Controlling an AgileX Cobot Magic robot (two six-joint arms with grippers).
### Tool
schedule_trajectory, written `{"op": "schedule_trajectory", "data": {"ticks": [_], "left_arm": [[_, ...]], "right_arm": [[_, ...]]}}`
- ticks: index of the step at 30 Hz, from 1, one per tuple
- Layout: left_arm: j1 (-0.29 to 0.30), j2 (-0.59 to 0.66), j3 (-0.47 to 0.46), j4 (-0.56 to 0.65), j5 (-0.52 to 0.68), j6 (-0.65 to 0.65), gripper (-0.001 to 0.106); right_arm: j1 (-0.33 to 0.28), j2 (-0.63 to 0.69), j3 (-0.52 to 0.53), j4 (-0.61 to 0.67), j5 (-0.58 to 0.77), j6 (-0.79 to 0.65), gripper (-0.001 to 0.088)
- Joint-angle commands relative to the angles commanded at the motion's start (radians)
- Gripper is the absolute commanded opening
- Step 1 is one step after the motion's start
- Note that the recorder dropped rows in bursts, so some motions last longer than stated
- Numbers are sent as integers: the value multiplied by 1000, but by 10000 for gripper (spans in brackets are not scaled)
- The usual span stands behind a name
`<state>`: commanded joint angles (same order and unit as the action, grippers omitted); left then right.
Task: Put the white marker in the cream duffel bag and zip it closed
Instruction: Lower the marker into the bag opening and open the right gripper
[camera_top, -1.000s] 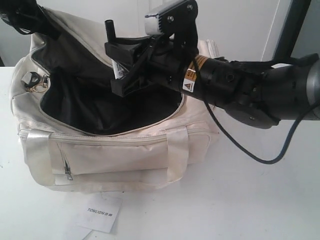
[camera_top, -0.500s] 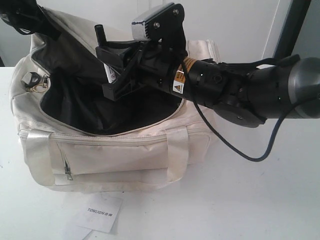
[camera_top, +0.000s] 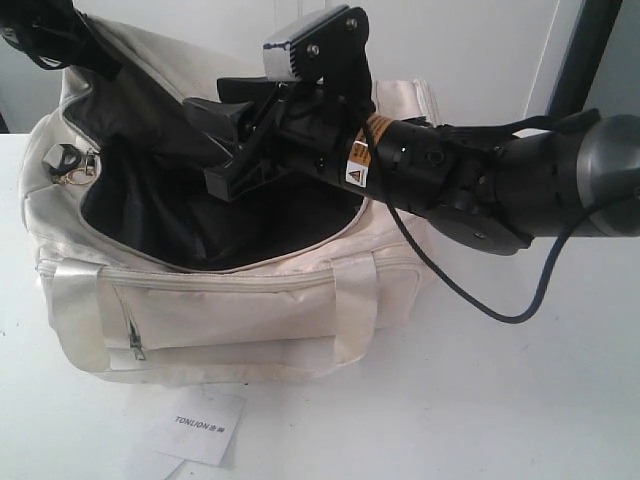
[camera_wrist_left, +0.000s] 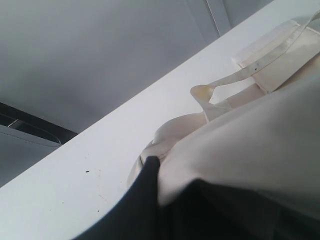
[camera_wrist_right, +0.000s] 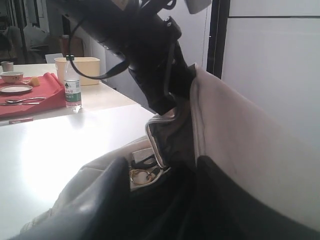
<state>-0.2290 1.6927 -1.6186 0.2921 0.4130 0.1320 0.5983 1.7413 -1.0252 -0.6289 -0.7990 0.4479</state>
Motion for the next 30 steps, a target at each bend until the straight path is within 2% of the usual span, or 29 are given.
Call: {"op": "schedule_trajectory", "data": {"ticks": [3,5,8,9,10,13,15,23,26,30], "left_arm": [[0,0,0,0,0,0,0],[0,0,0,0,0,0,0],[0,0,0,0,0,0,0],[0,0,0,0,0,0,0],[0,0,0,0,0,0,0],[0,0,0,0,0,0,0],[0,0,0,0,0,0,0],[0,0,0,0,0,0,0],[0,0,0,0,0,0,0],[0,0,0,0,0,0,0]], "right_arm": [[0,0,0,0,25,21,412],[0,0,0,0,35,45,358],[0,-4,0,0,35,86,160],[0,-8,0,0,40,99,54],[0,-14,0,-3,47,111,-2],[0,-41,0,-20,133,176,0],[0,-65,0,-80,220,236,0],[0,-148,0,-536,332,514,0],[0,-163,0,-700,393,667,0],[0,-186,0,-1020,396,977,0]]}}
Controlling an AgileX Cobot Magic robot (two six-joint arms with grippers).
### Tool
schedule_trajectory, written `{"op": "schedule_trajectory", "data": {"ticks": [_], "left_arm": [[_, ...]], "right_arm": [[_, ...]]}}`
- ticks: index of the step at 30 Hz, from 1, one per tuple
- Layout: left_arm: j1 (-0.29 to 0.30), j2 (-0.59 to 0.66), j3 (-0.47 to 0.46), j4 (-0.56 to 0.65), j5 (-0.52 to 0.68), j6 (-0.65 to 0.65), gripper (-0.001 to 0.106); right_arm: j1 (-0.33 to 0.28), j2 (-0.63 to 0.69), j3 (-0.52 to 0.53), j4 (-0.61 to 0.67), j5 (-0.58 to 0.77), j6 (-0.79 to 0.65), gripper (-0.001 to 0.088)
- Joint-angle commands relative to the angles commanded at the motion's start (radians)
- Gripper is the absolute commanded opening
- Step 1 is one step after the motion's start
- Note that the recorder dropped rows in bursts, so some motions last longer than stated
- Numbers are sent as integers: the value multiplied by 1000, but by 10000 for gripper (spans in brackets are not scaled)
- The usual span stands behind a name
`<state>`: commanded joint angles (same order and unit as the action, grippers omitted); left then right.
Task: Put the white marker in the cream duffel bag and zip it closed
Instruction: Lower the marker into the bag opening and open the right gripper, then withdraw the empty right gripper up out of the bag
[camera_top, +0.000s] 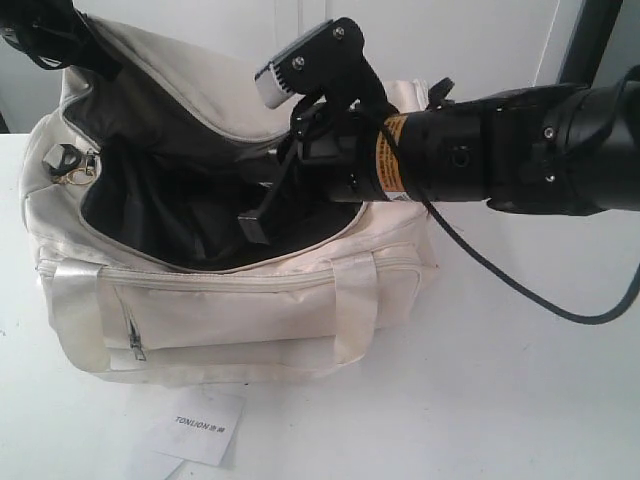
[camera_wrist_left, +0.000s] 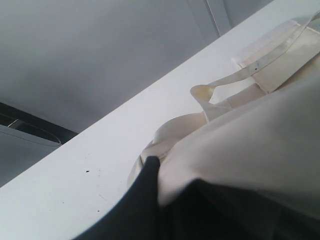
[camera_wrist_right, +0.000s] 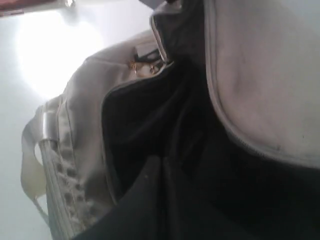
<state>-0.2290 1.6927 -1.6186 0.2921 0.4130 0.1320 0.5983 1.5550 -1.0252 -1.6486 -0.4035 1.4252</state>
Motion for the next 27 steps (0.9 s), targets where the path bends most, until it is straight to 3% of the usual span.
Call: {"op": "schedule_trajectory", "data": {"ticks": [1,4,10,16,24,27], "left_arm": [[0,0,0,0,0,0,0],[0,0,0,0,0,0,0],[0,0,0,0,0,0,0],[0,0,0,0,0,0,0],[0,0,0,0,0,-2,0],[0,0,0,0,0,-2,0]], "right_arm": [[0,-4,0,-86,-16,84,0],[-2,-12,2,-96,-80,211,0],[-2,-17,2,-96,-227,257,0],[-2,-17,2,-96,-273,257,0],[-2,-51,2,-96,43,150,0],[-2,-92,2,-96,172,50,0]]}}
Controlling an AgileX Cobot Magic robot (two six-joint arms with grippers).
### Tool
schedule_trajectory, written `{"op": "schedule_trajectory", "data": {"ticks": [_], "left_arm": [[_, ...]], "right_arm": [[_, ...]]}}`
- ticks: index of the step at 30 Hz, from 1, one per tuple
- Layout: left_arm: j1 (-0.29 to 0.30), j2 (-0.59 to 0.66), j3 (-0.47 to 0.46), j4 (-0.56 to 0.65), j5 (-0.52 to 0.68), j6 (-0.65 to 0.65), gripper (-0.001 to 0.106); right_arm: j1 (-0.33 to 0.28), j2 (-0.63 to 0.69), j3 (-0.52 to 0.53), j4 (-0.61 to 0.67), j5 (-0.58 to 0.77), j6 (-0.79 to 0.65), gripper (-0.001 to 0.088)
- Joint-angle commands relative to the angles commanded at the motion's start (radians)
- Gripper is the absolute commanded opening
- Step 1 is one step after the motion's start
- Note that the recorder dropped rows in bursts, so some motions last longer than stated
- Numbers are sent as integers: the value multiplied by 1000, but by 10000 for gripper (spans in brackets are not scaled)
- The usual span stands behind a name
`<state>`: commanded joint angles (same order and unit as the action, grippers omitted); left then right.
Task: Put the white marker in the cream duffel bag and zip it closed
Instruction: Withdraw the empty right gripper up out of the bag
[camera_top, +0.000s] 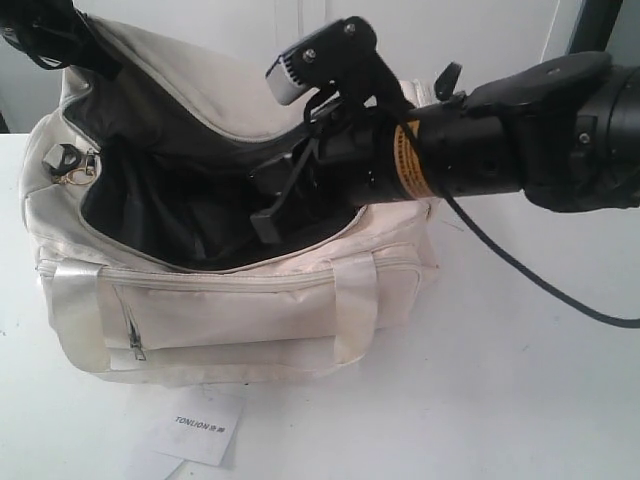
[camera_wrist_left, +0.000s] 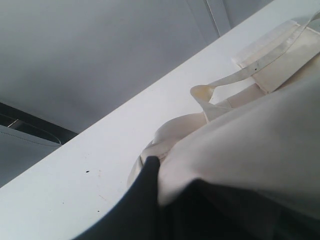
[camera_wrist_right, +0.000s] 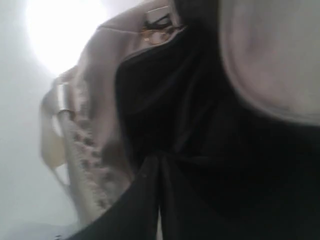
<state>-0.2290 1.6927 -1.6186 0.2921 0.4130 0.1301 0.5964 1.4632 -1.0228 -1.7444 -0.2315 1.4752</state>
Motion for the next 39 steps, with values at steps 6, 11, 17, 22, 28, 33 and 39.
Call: {"op": "schedule_trajectory", "data": {"ticks": [6,11,17,22,28,33,39], "left_arm": [[0,0,0,0,0,0,0],[0,0,0,0,0,0,0],[0,0,0,0,0,0,0],[0,-2,0,-7,27,0,0],[0,-8,0,-83,29,0,0],[0,-21,0,-161,110,5,0],[0,-39,0,-346,338,185,200]], "right_arm": [[0,-79,0,0,447,-190,0],[0,-103,0,25,651,-427,0],[0,-105,0,363,890,-821,0],[0,-105,0,821,990,-1103,0],[0,-105,0,1485,990,-1475,0],[0,-105,0,1854,1015,-1718,0],[0,-105,0,1867,1008,-1741,0]]}}
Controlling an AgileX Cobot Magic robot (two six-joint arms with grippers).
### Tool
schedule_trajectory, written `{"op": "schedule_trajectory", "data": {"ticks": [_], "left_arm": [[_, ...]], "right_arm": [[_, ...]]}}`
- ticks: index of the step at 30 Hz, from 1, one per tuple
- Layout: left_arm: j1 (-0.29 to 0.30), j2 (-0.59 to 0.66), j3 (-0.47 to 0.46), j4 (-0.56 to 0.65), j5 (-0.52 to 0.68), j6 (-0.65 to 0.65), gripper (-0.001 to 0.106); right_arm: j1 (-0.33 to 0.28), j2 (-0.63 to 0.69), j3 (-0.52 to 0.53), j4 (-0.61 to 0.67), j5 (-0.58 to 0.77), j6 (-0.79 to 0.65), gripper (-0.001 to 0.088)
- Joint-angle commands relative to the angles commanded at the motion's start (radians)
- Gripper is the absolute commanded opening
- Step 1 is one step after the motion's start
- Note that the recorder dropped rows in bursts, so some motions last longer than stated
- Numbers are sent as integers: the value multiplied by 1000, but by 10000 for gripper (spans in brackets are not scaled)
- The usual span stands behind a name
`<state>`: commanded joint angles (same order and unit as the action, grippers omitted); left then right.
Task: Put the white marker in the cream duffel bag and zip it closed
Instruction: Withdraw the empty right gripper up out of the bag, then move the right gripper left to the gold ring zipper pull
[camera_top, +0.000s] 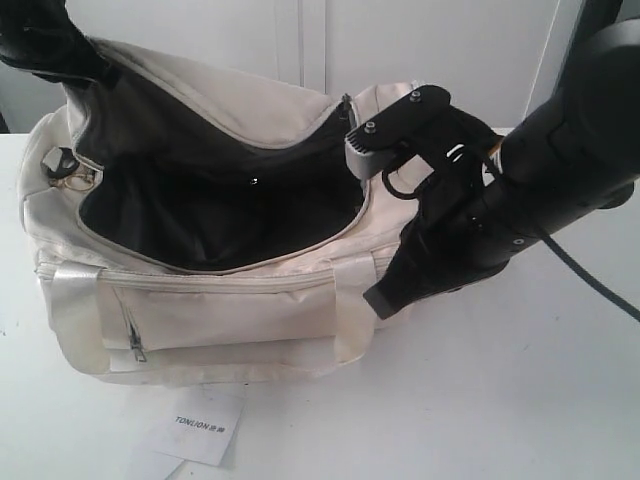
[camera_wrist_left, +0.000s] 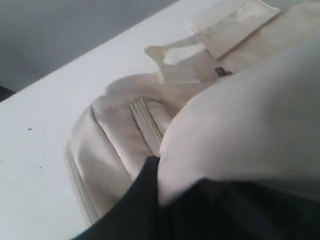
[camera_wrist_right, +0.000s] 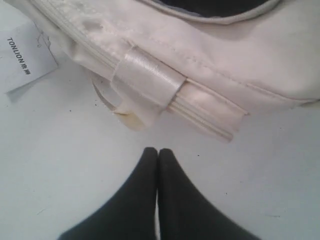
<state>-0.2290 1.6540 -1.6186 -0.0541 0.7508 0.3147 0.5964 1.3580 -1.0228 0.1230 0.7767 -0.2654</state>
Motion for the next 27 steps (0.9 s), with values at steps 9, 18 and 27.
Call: {"op": "schedule_trajectory", "data": {"ticks": [9,18,27], "left_arm": [[0,-94,0,-43,238,26,700],[8,-230,0,-100,312,103,666],[114,-224,2,-113,293,82,4]], "right_arm": [[0,4,0,0,-23,-9,0],[0,34,-2,62,-42,-92,0],[0,34,-2,425,-128,-488,0]]}}
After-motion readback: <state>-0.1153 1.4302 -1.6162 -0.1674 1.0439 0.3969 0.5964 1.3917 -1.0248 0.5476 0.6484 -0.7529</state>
